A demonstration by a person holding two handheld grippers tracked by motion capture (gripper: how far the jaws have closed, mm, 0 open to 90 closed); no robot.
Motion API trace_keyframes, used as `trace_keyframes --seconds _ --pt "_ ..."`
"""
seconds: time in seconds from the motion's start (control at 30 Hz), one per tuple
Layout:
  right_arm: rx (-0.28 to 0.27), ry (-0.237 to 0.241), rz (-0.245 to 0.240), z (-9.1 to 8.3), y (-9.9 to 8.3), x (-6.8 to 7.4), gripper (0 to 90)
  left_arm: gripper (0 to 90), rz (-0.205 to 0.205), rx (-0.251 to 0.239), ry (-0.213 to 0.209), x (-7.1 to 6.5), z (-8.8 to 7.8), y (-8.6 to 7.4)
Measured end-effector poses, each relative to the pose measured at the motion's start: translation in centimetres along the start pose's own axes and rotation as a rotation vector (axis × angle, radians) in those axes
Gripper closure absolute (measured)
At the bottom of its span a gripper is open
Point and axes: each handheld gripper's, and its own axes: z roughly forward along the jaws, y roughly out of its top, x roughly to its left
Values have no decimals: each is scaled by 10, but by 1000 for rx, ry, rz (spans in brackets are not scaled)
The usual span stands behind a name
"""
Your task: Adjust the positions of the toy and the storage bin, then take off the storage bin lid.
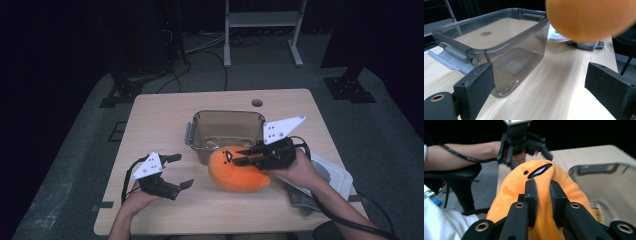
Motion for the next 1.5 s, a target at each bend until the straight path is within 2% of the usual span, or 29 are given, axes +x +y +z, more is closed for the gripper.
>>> trace_keyframes --seconds 0.17,0.3,0.57,1.0,1.5 --pt "10 -17 -15 -8 20 -16 789 78 -2 -1 -3 -1 1 -1" --pt "16 -23 -7 -10 31 -31 789 78 -1 4 -4 0 2 -2" --pt "21 -34 -3 -8 48 -53 788 78 -2 -1 -6 1 1 -2" --pt "47 -46 9 3 59 -78 787 78 6 0 -18 0 3 -1" --pt "57 -40 26 18 61 -103 785 78 10 0 -25 -1 3 0"
